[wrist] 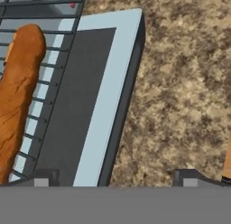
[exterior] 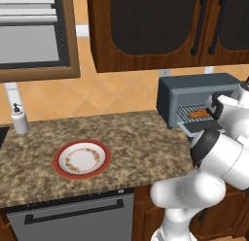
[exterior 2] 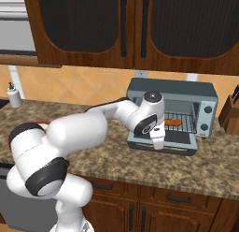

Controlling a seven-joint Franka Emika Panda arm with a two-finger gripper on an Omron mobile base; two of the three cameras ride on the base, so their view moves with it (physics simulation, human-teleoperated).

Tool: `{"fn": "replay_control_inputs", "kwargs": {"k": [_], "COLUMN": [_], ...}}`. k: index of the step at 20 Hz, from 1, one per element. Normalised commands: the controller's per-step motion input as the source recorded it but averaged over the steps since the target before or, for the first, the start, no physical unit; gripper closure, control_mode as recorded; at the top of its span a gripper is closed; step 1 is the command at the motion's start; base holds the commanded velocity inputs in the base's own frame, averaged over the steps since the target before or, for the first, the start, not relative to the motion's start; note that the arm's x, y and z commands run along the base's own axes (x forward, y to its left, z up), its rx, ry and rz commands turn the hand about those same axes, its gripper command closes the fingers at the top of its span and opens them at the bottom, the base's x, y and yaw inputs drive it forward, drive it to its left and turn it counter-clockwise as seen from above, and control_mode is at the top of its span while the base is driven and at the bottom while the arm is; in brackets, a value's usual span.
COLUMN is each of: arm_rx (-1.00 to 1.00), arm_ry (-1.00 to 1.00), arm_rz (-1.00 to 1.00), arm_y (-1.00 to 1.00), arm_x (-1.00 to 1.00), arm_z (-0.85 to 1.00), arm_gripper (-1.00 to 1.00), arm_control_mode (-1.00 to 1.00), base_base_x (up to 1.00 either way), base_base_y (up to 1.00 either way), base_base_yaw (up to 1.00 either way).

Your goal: Pick up the kebab skewer and baguette bread, and place them inside the toaster oven. Close the toaster oven door and start by setting the timer.

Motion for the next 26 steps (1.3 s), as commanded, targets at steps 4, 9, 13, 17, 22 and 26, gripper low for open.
{"fn": "replay_control_inputs", "kwargs": {"k": [4,9,13,17,22,26], "arm_rx": [0.01,0.00,0.00,0.00,0.00,0.00], "arm_ry": [0.14,0.17,0.15,0.18,0.07,0.00], "arm_rz": [0.08,0.03,0.01,0.00,0.00,0.00], "arm_y": [0.00,0.00,0.00,-0.01,0.00,0.00], "arm_x": [-0.16,-0.17,-0.18,0.00,0.00,0.00], "arm_z": [0.00,0.00,-0.14,-0.18,-0.28,-0.14], "arm_gripper": [-1.00,-1.00,-1.00,-1.00,-1.00,-1.00], "arm_control_mode": [-1.00,-1.00,-1.00,-1.00,-1.00,-1.00], "base_base_x": [0.00,0.00,0.00,0.00,0.00,0.00], "base_base_y": [0.00,0.00,0.00,0.00,0.00,0.00], "base_base_yaw": [0.00,0.00,0.00,0.00,0.00,0.00]}}
